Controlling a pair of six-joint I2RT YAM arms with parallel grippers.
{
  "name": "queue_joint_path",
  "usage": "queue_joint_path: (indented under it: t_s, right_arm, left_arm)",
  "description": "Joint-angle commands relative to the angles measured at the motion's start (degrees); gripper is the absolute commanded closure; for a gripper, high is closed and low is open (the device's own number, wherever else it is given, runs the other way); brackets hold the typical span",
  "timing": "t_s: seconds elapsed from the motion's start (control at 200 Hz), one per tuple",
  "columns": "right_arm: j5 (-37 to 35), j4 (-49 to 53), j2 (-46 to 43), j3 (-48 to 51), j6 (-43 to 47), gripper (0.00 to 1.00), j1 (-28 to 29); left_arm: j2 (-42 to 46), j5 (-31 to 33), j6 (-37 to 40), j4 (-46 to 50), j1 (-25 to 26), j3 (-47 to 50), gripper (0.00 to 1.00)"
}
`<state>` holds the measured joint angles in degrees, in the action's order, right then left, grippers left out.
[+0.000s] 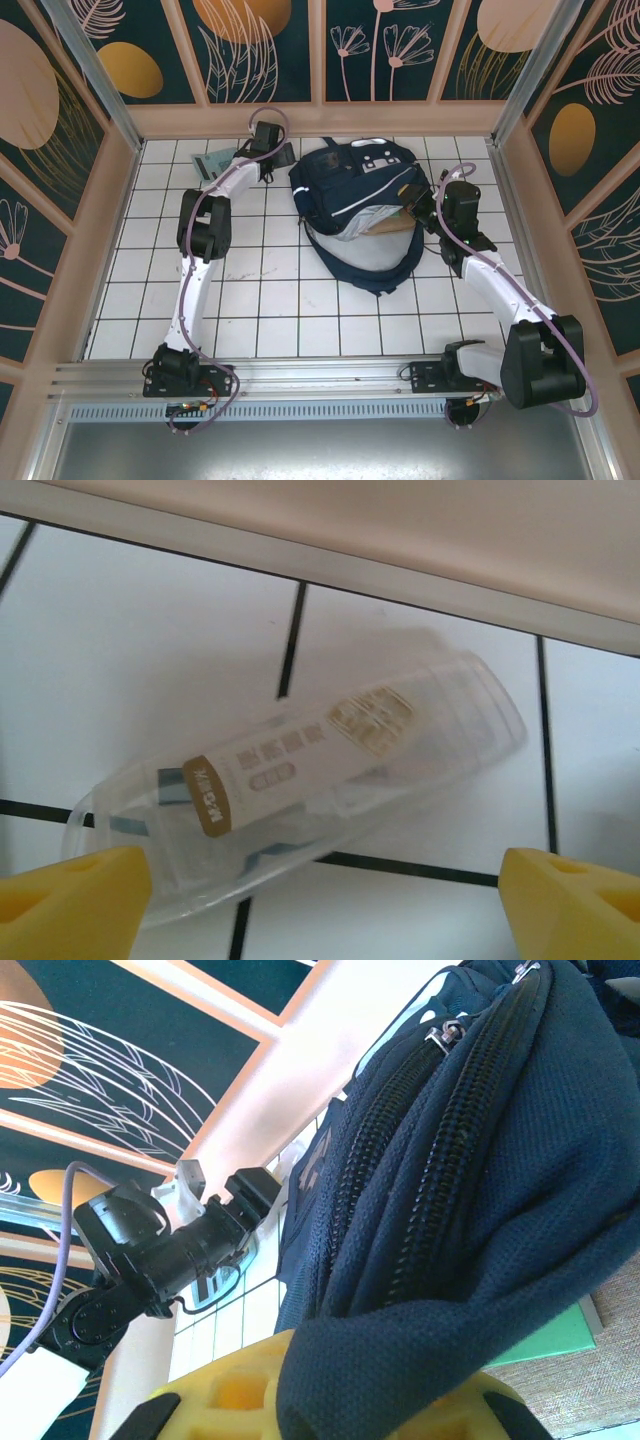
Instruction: Pack books, pencil case, and school supplies into a backpack
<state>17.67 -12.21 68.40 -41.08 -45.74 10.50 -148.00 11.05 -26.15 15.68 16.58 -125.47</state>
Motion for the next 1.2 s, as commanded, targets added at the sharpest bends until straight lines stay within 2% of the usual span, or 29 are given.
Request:
queue_joint_path:
  t_s: [0.0,0.08,0.305,0.485,0.661,0.801,0.961,1.196]
  right_arm:
    - [3.25,-6.74,-1.21,-0.15,0.21,1.00,0.66]
    - [3.26,-6.77,-1.09,-0.23,0.22,1.00,0.67]
    - [3.07,-6.69,-0.91,-0.27,0.45,1.00,0.71]
    - [3.29,-6.70,-0.20,-0.49,0.47,1.00,0.67]
    - [3.51,-6.86,0.48,-0.55,0.46,1.00,0.66]
    - [3.62,-7.13,0.77,-0.41,0.31,1.00,0.66]
    - [3.79,-7.20,0.76,-0.30,0.21,1.00,0.75]
    - [3.86,-7.39,0.61,-0.14,0.12,1.00,0.75]
  left_arm:
    - [-0.89,4.60,1.21,0.02,-0.57,-2.16,0.07]
    - [-0.88,6.31,2.49,-2.90,-0.66,-1.94,0.05]
    - [-1.76,1.08,2.95,-11.81,-1.32,-2.16,0.04]
    - [-6.47,-2.18,-2.23,-8.45,-3.91,-9.17,0.05]
    - [-7.68,-6.24,-3.82,-8.39,-4.84,-9.25,0.05]
    - [-6.91,-11.71,-4.34,-8.31,-4.82,-7.62,0.08]
    - [-2.96,-16.40,-5.04,-11.27,-4.83,-1.04,0.09]
    - [1.05,-20.93,-6.32,-12.14,-4.06,4.77,0.12]
